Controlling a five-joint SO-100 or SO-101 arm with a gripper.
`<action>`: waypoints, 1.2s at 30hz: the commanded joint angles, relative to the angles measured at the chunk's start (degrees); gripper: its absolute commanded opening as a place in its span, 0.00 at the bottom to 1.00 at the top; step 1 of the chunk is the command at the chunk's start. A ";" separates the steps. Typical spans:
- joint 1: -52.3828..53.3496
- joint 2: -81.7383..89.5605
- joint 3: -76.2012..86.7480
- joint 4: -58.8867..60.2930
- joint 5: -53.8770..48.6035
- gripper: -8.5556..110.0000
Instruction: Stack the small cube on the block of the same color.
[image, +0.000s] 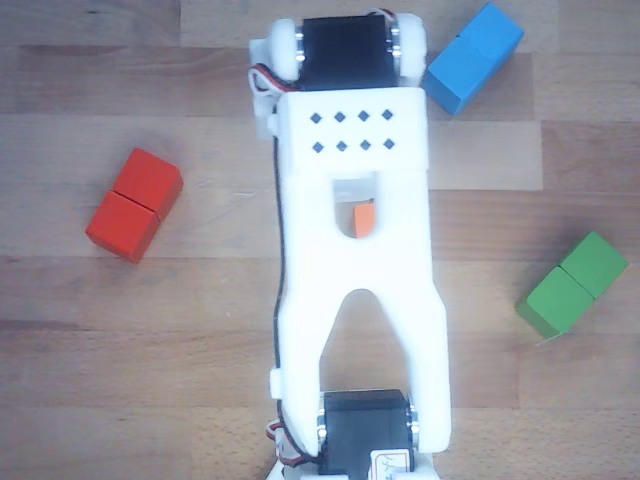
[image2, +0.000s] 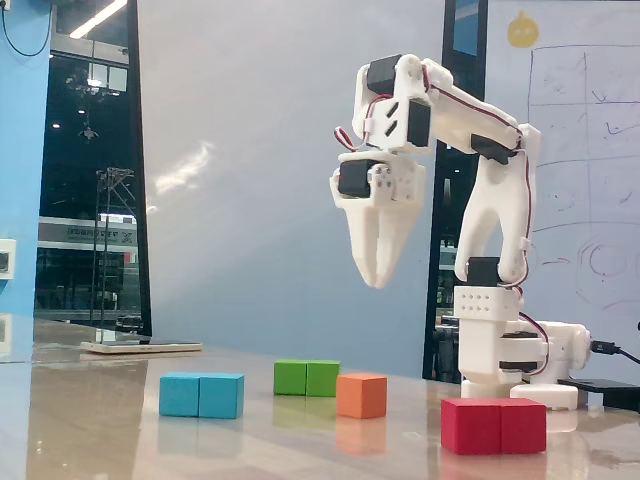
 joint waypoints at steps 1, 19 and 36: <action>11.69 0.44 -5.01 1.32 0.62 0.08; -6.77 0.53 -5.01 1.23 0.00 0.07; 7.65 3.34 -4.92 -14.85 0.00 0.07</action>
